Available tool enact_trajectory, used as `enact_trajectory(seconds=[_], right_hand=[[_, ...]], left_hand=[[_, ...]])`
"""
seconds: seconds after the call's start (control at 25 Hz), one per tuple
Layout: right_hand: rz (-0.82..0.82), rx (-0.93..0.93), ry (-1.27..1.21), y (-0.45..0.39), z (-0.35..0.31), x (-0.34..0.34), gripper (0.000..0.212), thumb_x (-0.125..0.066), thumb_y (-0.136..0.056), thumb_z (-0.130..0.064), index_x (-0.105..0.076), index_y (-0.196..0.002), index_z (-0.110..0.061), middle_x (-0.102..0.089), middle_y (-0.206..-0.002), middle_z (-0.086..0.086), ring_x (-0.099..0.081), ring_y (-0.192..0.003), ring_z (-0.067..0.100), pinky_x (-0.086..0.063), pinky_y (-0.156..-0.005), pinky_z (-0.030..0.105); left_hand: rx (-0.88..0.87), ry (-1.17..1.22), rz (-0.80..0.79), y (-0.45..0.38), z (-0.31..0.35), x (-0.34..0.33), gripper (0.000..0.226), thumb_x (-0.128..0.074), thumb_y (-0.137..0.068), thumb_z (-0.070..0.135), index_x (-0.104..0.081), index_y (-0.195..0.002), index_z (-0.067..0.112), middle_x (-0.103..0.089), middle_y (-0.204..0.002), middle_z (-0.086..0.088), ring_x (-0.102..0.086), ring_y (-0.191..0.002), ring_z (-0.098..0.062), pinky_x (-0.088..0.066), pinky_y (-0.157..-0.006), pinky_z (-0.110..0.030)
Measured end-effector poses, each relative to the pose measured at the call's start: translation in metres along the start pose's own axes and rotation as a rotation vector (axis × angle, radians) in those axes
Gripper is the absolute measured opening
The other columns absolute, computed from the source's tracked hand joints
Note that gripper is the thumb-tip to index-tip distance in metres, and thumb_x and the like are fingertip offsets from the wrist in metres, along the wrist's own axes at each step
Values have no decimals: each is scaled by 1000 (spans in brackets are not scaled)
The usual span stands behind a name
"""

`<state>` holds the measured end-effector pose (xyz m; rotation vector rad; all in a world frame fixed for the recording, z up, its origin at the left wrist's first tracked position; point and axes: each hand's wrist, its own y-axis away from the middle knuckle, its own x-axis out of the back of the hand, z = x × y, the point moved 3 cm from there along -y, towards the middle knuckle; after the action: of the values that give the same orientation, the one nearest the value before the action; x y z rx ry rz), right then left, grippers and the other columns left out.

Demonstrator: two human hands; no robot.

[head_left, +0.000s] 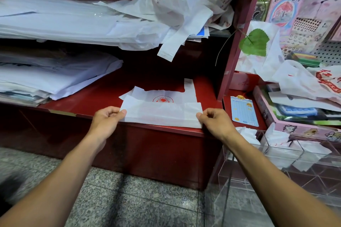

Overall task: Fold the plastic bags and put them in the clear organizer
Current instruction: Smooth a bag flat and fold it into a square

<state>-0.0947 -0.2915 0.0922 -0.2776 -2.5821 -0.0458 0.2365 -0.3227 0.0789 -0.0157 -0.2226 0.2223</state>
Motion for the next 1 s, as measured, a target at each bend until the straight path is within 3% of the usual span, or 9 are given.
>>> enact_trajectory(seconds=[0.08, 0.2, 0.32, 0.36, 0.44, 0.56, 0.76, 0.92, 1.0], right_hand=[[49, 6, 9, -1, 0, 0, 9, -67, -91, -25, -62, -92, -17, -53, -62, -7, -49, -60, 10, -40, -63, 27], [120, 47, 62, 3, -3, -2, 17, -64, -92, -24, -53, -105, -21, -58, -70, -6, -56, -69, 13, -42, -65, 29], [257, 355, 280, 17, -18, -1, 13, -59, -92, -30, -52, -101, -23, -60, -88, -7, -53, -82, 15, -43, -72, 34], [224, 500, 388, 22, -23, -5, 15, -58, -91, -33, -54, -102, -23, -60, -96, -7, -50, -87, 16, -41, -76, 35], [5, 659, 631, 26, -26, -20, 27, -56, -90, -40, -58, -112, -24, -58, -116, -7, -48, -100, 18, -37, -84, 35], [-171, 642, 838, 24, -17, -35, 42, -56, -92, -43, -51, -131, -28, -49, -138, -9, -43, -119, 18, -32, -94, 34], [-113, 551, 902, 20, -10, -32, 57, -56, -93, -49, -39, -142, -27, -38, -150, -3, -37, -127, 22, -32, -101, 37], [-62, 530, 954, 19, -6, -27, 62, -60, -87, -55, -42, -139, -25, -42, -143, -2, -38, -121, 24, -33, -97, 38], [-39, 523, 939, 20, -4, -24, 63, -63, -85, -56, -45, -136, -25, -43, -135, -1, -37, -120, 23, -34, -97, 38]], left_hand=[[15, 23, 57, -1, 0, 2, 17, -69, -90, 17, -64, -106, 14, -69, -83, -8, -62, -85, -17, -44, -87, -30], [-43, -13, 70, -1, 1, 1, 35, -72, -87, 16, -55, -116, 25, -67, -88, 0, -61, -88, -10, -44, -93, -29], [-293, -355, 109, 3, 7, 1, 40, -77, -81, 20, -58, -114, 32, -58, -115, 10, -51, -110, -12, -42, -95, -35], [-428, -493, 102, 5, 10, -1, 37, -78, -79, 25, -61, -112, 32, -57, -117, 14, -49, -112, -12, -40, -97, -38], [-630, -653, -44, 9, 12, -11, 35, -75, -74, 37, -69, -108, 31, -61, -116, 18, -52, -115, -13, -38, -100, -39], [-698, -846, -229, 9, 2, -25, 38, -79, -75, 29, -73, -113, 24, -69, -121, 8, -59, -119, -17, -35, -105, -36], [-680, -816, -192, 8, -8, -21, 34, -73, -87, 17, -71, -121, 22, -65, -128, 6, -57, -125, -14, -38, -109, -31], [-728, -739, -166, 12, -1, -19, 23, -72, -89, 23, -75, -112, 24, -71, -117, 7, -62, -113, -14, -45, -98, -30], [-674, -789, -203, 13, -3, -19, 40, -77, -84, 23, -69, -123, 25, -62, -131, 9, -54, -124, -14, -40, -102, -35]])
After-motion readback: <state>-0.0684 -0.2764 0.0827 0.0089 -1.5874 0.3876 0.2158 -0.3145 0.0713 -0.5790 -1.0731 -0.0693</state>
